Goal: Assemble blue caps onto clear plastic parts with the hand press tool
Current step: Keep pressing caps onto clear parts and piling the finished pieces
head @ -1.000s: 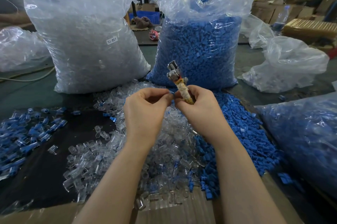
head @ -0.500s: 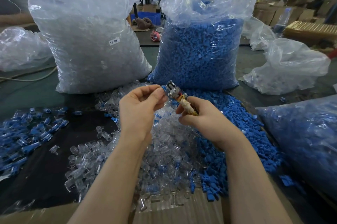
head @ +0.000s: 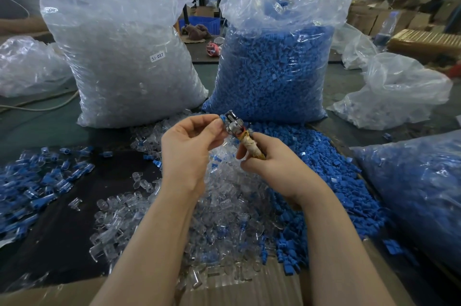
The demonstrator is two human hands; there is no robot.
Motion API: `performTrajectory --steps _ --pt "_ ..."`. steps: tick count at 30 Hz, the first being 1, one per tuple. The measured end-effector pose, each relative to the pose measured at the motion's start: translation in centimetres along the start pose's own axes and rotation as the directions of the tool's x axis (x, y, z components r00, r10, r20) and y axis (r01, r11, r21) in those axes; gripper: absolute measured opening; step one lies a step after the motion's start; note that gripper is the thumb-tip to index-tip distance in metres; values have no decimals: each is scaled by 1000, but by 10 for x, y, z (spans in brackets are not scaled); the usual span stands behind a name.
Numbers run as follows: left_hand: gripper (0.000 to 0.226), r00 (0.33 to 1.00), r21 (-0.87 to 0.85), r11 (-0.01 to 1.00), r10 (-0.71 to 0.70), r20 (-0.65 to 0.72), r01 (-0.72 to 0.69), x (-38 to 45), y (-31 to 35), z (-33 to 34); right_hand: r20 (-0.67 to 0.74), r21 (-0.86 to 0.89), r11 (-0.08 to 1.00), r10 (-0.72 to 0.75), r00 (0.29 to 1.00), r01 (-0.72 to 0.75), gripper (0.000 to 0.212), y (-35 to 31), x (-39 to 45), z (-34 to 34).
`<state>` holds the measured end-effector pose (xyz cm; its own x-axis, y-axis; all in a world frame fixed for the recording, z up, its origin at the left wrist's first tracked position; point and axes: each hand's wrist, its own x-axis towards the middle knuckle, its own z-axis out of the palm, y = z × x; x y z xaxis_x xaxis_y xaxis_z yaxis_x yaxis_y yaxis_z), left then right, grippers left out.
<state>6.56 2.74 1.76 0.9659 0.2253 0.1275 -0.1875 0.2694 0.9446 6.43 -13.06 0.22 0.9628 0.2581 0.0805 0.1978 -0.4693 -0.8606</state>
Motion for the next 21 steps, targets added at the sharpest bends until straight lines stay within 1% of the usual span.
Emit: performTrajectory --steps 3,10,16,21 --pt "7 1000 -10 1000 -5 8 5 1 -1 0 11 17 1000 3 1000 -3 11 -1 0 -1" --pt "6 1000 -31 999 -20 -1 20 2 -2 0 -24 -106 994 -4 1000 2 9 -4 2 1" --pt "6 999 -26 999 -29 -23 28 2 -3 3 -56 -137 991 -1 998 -7 8 -4 3 3" --pt "6 999 -17 999 -42 -15 42 3 -4 1 -45 -148 989 11 999 -17 6 -3 3 3"
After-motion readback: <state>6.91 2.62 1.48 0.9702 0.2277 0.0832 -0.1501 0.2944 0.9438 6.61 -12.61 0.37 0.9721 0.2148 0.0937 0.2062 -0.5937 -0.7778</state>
